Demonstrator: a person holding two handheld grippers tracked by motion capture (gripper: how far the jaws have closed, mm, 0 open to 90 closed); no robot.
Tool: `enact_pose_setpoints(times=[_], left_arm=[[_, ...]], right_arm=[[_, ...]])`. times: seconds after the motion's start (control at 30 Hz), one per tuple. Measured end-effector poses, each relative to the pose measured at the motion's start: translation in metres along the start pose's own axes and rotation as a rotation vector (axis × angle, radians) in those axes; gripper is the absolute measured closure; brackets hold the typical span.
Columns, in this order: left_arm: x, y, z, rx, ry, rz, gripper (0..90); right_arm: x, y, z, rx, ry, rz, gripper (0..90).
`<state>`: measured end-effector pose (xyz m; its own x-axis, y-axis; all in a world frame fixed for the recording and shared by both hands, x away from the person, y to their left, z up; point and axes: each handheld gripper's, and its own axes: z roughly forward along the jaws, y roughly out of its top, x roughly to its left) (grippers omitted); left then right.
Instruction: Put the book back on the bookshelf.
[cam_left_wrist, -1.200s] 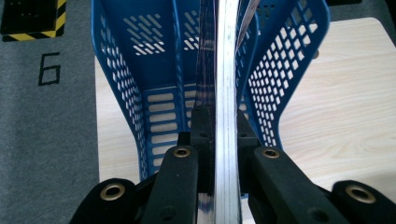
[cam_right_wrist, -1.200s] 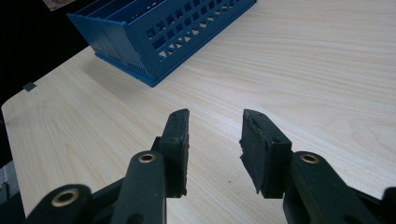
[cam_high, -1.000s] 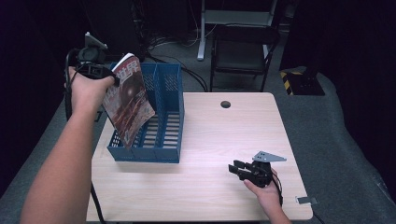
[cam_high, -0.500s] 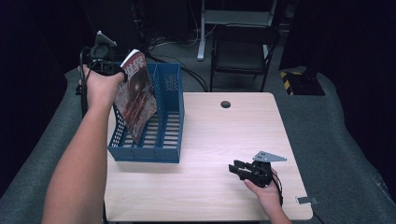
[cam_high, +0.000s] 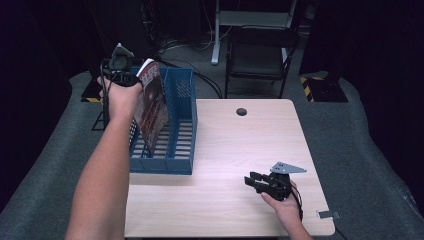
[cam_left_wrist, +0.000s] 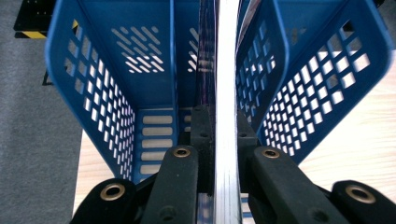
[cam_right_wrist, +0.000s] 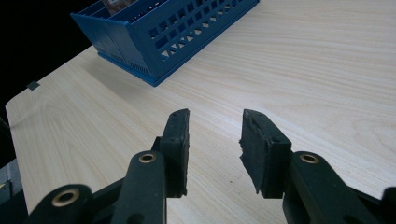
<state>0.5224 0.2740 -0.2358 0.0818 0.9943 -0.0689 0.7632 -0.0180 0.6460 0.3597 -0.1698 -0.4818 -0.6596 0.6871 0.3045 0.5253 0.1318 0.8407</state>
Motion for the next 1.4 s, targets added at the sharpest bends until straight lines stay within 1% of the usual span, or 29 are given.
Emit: enact_pose_setpoints(times=[0.13,0.2,0.33,0.37,0.4,0.57,0.6,0.67,0.7,0.77,0.8,0.83,0.87,0.9,1.0,1.03,1.1,1.13,1.2,1.23,1.27,1.4], left_arm=[[0.000,-0.006,0.012,0.002,-0.007,-0.009,83.9],[0.000,-0.008,0.016,0.004,-0.013,-0.012,83.9],[0.001,-0.012,0.021,-0.002,-0.013,-0.019,83.9],[0.001,-0.012,0.022,0.000,-0.011,-0.015,83.9],[0.001,-0.013,0.022,-0.005,-0.007,-0.024,83.9],[0.002,-0.014,0.026,-0.006,0.008,-0.010,83.9],[0.002,-0.015,0.027,-0.010,0.008,-0.021,83.9],[0.003,-0.017,0.029,-0.007,0.012,-0.014,83.9],[0.003,-0.018,0.030,-0.005,0.013,-0.020,83.9],[0.004,-0.019,0.032,-0.005,0.017,-0.014,83.9],[0.004,-0.020,0.033,-0.009,0.021,-0.020,83.9],[0.004,-0.020,0.034,-0.013,0.024,-0.018,83.9],[0.004,-0.020,0.035,-0.009,0.027,-0.007,83.9],[0.003,-0.021,0.037,-0.010,0.027,-0.011,83.9],[0.003,-0.022,0.040,-0.005,0.031,-0.001,83.9],[0.003,-0.022,0.041,-0.003,0.027,-0.009,83.9],[0.003,-0.023,0.044,-0.001,0.026,-0.013,83.9],[0.003,-0.024,0.044,0.001,0.025,-0.005,83.9],[0.003,-0.025,0.046,0.006,0.017,-0.013,83.9],[0.004,-0.026,0.047,0.008,0.020,-0.005,83.9],[0.003,-0.027,0.048,0.010,0.018,-0.010,83.9],[0.005,-0.027,0.048,0.009,0.024,0.001,83.8]], right_arm=[[0.000,0.000,0.001,0.004,0.003,-0.003,61.9],[0.000,0.000,0.001,0.003,0.003,-0.002,61.9],[0.000,0.000,0.000,0.001,0.002,0.000,61.9],[0.000,0.000,0.000,0.000,0.003,0.000,61.9],[0.000,0.000,0.000,0.000,0.003,0.000,61.9],[0.000,0.000,0.000,0.000,0.004,0.000,61.9],[0.000,0.000,0.000,0.003,0.004,-0.003,62.0],[0.000,0.000,0.000,0.004,0.005,-0.002,61.9],[0.000,0.000,0.000,0.002,0.004,-0.004,62.0],[0.000,0.000,0.000,-0.001,0.003,-0.001,61.9],[0.000,0.000,0.000,-0.001,0.002,0.000,62.0],[0.000,0.000,0.000,-0.001,0.004,-0.001,61.9],[0.000,0.000,0.000,0.000,0.004,0.000,61.9],[0.000,0.000,0.001,0.006,0.004,-0.001,62.0],[0.001,-0.001,0.002,0.007,0.004,-0.003,62.0],[0.001,-0.001,0.002,0.006,0.007,-0.003,62.0],[0.001,-0.001,0.002,0.008,0.006,-0.005,62.0],[0.001,-0.001,0.002,0.008,0.005,-0.003,62.0],[0.001,0.000,0.001,0.007,0.008,-0.002,61.9],[0.000,-0.001,0.001,0.008,0.008,-0.004,62.0],[0.000,-0.001,0.001,0.007,0.008,-0.003,61.9],[0.000,-0.001,0.001,0.007,0.008,-0.004,61.9]])
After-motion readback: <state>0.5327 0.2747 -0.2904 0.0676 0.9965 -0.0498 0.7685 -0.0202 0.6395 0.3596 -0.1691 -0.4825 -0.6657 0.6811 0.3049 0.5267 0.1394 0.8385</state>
